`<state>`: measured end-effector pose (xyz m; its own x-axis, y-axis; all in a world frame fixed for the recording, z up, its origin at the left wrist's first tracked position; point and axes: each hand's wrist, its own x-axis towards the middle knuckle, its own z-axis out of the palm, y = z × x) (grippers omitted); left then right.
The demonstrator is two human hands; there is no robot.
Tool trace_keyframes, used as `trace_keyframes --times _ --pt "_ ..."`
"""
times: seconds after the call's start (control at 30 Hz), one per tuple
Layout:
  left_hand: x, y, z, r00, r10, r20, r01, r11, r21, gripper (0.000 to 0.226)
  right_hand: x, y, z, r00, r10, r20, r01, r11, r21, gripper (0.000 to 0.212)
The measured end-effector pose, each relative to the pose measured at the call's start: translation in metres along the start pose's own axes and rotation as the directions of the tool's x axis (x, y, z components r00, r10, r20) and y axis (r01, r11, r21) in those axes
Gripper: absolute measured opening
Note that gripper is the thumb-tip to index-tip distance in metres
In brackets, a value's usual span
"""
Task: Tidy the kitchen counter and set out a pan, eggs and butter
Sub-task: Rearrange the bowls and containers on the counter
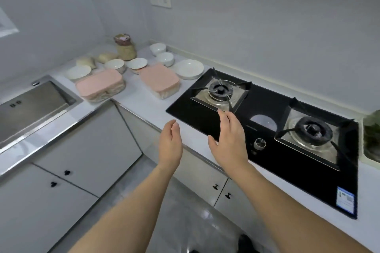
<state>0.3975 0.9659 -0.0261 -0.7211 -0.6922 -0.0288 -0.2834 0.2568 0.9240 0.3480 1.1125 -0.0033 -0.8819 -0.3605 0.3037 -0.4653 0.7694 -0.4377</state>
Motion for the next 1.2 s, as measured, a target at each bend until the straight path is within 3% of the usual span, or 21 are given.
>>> trace_keyframes --times 0.2,0.4,0.7,0.93,1.2 --pt "0.022 -0.021 -0.070 0.988 -0.031 -0.149 0.015 0.994 -0.109 0.037 0.014 -0.059 0.039 0.983 -0.158 0.090 0.158 0.987 0.010 0.077" --pt "0.066 -0.049 -0.113 0.972 -0.095 -0.213 0.073 0.992 -0.105 0.039 0.043 -0.108 0.086 0.960 -0.250 0.127 0.246 0.968 0.051 0.074" --pt "0.184 -0.067 -0.168 0.961 -0.122 -0.247 0.099 0.989 -0.106 0.036 0.143 -0.176 0.171 0.943 -0.292 0.158 0.277 0.955 0.106 0.072" --pt "0.286 -0.060 -0.224 0.954 -0.069 -0.292 0.069 0.998 -0.010 0.034 0.222 -0.244 0.229 0.930 -0.319 0.182 0.298 0.945 0.138 0.070" --pt "0.349 -0.073 -0.244 0.951 -0.104 -0.291 0.094 0.994 -0.047 0.036 0.277 -0.279 0.250 0.926 -0.350 0.139 0.333 0.933 0.133 0.071"
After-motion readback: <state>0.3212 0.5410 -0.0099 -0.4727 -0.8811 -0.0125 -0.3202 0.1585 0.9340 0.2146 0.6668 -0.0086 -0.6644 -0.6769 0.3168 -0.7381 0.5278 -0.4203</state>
